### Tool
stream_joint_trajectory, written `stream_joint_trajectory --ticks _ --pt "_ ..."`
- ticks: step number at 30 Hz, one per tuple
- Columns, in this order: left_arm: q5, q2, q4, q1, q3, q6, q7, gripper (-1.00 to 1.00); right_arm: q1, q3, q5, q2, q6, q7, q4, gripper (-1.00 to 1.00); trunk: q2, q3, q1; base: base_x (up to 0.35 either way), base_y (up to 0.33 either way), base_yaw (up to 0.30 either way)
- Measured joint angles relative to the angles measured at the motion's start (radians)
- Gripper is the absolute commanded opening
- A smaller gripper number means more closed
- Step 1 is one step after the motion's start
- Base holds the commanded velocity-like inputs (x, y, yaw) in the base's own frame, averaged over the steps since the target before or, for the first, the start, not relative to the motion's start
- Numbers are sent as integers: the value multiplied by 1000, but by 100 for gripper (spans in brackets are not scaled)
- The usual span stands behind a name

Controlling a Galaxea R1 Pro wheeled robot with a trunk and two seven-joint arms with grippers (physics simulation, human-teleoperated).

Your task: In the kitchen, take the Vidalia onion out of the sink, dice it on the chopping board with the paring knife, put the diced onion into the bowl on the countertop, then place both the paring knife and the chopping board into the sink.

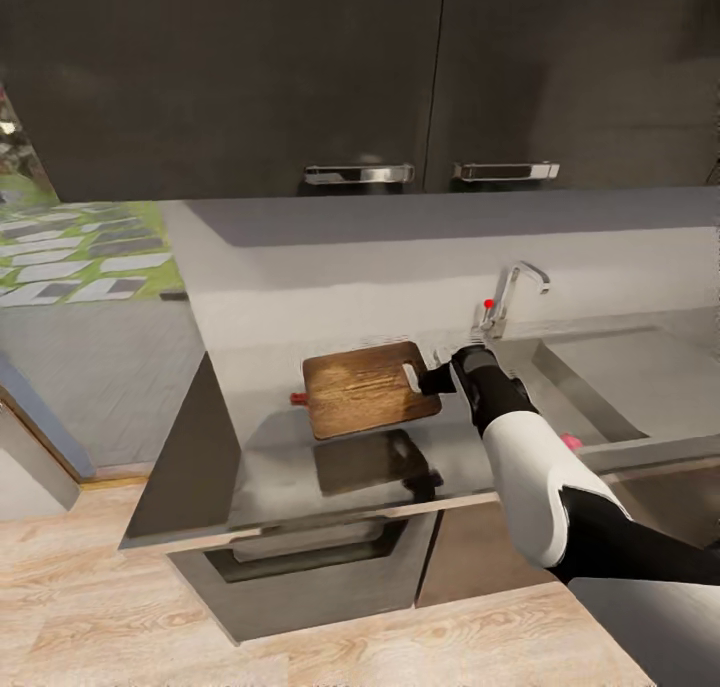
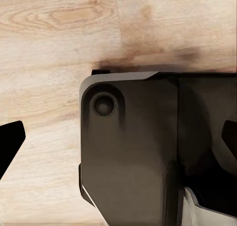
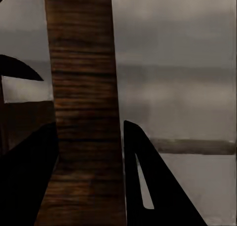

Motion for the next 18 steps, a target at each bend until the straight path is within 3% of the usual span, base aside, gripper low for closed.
stream_joint_trajectory --ticks 3,4,5,7,13,18 --pt "0 0 0 0 0 0 0 100 0 -75 2 0 -7 -78 20 -100 0 0 0 -44 0 0" --pt "0 0 0 0 1 0 0 100 1 -81 12 0 -9 -92 23 -100 0 0 0 -13 0 0" --pt "0 0 0 0 1 0 0 100 1 -88 -7 0 -8 -100 26 -100 0 0 0 -8 0 0" --pt "0 0 0 0 1 0 0 100 1 -92 -8 -1 -9 -108 42 -100 0 0 0 -5 0 0" --pt "0 0 0 0 3 0 0 100 1 -97 -2 -54 -17 -116 118 -100 0 0 0 -1 0 0" --pt "0 0 0 0 3 0 0 100 1 -98 -7 -71 -18 -119 156 -100 0 0 0 0 0 0"
